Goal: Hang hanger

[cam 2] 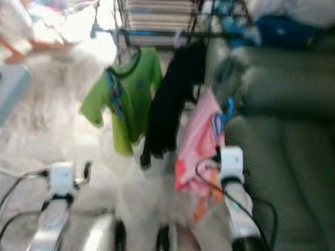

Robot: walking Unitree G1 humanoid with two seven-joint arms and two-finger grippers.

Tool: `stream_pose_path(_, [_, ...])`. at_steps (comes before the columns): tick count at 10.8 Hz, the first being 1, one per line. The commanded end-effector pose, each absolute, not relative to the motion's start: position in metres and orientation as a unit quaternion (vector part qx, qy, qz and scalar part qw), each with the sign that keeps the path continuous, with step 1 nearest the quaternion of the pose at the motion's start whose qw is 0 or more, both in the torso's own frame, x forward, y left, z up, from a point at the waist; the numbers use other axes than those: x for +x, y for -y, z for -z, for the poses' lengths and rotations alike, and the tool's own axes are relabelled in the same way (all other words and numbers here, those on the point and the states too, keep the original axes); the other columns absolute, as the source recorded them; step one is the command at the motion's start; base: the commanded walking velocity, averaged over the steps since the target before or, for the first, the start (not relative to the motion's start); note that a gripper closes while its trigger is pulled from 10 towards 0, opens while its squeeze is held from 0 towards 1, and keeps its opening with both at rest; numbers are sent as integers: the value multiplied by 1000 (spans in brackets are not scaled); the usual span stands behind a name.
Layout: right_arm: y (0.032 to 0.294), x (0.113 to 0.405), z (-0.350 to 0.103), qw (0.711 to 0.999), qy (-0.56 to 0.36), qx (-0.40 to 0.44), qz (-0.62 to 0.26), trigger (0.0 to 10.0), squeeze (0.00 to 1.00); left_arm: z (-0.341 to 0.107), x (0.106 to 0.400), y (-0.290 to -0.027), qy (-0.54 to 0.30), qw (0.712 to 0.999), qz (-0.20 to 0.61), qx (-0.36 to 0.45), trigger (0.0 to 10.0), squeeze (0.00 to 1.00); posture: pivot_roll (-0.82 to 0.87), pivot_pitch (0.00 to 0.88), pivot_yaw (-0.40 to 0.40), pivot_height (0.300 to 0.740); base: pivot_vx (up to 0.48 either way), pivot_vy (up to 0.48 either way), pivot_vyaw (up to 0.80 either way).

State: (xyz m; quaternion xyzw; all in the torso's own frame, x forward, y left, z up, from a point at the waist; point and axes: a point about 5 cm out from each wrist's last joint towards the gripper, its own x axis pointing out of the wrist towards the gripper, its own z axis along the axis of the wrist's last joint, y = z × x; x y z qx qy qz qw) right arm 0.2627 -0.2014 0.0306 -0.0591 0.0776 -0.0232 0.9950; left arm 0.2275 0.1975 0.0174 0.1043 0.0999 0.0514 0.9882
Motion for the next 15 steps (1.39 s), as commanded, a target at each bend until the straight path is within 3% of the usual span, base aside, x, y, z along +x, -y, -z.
stream_pose_path(1, [200,269,-39,996,-66,-49,26,10000,0,-17,226,-202,-104,986,-60,112,10000,0,63,153,-82,740,-266,0,0])
stream_pose_path(8, [191,273,-41,997,-66,-43,6,10000,0,-17,228,-203,-108,986,-53,119,10000,0,65,149,-80,740,-273,0,0])
stream_pose_path(11, [186,276,-46,998,-49,-38,-15,10000,0,-18,229,-202,-103,986,-49,121,10000,0,66,149,-81,740,0,0,0])
stream_pose_path(15, [181,283,-51,998,-41,-45,-36,10000,0,-16,229,-217,-110,984,-53,129,10000,0,63,156,-83,740,0,0,800])
